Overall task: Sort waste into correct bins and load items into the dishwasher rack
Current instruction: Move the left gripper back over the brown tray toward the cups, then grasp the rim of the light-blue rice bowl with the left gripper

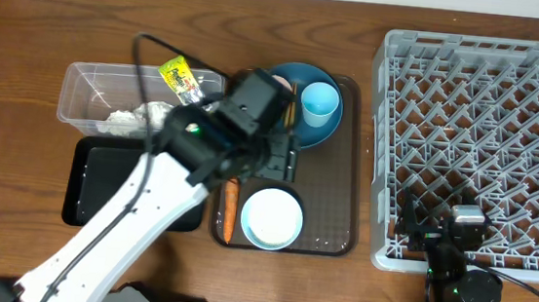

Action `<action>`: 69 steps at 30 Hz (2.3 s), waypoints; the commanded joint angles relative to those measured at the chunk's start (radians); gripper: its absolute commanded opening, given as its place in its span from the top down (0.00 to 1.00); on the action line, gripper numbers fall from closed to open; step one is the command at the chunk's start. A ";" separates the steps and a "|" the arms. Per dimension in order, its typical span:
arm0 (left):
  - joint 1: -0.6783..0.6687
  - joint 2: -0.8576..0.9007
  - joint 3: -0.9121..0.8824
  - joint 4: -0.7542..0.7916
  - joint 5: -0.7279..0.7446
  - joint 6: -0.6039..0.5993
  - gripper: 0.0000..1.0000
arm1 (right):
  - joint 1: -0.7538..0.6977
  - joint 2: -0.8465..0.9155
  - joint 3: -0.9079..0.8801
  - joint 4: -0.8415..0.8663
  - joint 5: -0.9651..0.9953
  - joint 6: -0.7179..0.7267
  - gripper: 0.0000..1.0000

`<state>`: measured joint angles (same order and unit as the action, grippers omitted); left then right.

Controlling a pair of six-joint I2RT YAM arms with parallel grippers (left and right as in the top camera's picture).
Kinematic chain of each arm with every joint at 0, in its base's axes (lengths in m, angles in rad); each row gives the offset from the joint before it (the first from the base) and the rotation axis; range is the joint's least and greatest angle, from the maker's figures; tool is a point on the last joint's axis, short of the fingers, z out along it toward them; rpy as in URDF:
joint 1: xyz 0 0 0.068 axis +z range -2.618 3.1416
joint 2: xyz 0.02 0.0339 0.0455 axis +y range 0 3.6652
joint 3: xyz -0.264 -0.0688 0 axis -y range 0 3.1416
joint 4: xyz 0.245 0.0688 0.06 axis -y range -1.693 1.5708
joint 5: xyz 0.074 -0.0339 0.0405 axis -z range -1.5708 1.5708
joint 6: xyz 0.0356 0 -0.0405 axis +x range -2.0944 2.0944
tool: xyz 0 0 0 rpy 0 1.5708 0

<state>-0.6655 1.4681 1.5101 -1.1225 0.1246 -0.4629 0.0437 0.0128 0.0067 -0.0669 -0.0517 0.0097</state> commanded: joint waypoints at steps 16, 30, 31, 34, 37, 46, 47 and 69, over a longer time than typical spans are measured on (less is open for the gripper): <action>-0.117 0.161 0.002 0.009 -0.048 -0.031 0.27 | 0.009 -0.002 -0.001 -0.004 0.003 -0.007 0.01; -0.144 0.165 -0.143 0.109 -0.055 -0.119 0.26 | 0.009 -0.002 -0.001 -0.004 0.003 -0.008 0.01; -0.147 0.165 -0.162 0.126 -0.055 -0.120 0.27 | 0.009 -0.002 -0.001 -0.004 0.003 -0.008 0.01; -0.159 0.165 -0.205 0.141 -0.055 -0.145 0.27 | 0.009 -0.002 -0.001 -0.004 0.003 -0.007 0.01; -0.180 0.165 -0.229 0.141 -0.055 -0.145 0.29 | 0.009 -0.002 -0.001 -0.004 0.003 -0.008 0.01; -0.312 0.165 -0.259 0.146 -0.122 -0.321 0.43 | 0.009 -0.002 -0.001 -0.004 0.003 -0.008 0.01; -0.328 0.165 -0.266 0.148 -0.145 -0.352 0.44 | 0.009 -0.002 -0.001 -0.004 0.003 -0.008 0.01; -0.409 0.166 -0.466 0.439 -0.257 -0.414 0.59 | 0.009 -0.002 -0.001 -0.004 0.003 -0.008 0.01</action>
<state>-1.0752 1.6253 1.0676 -0.7021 -0.0998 -0.8673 0.0437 0.0128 0.0067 -0.0669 -0.0513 0.0097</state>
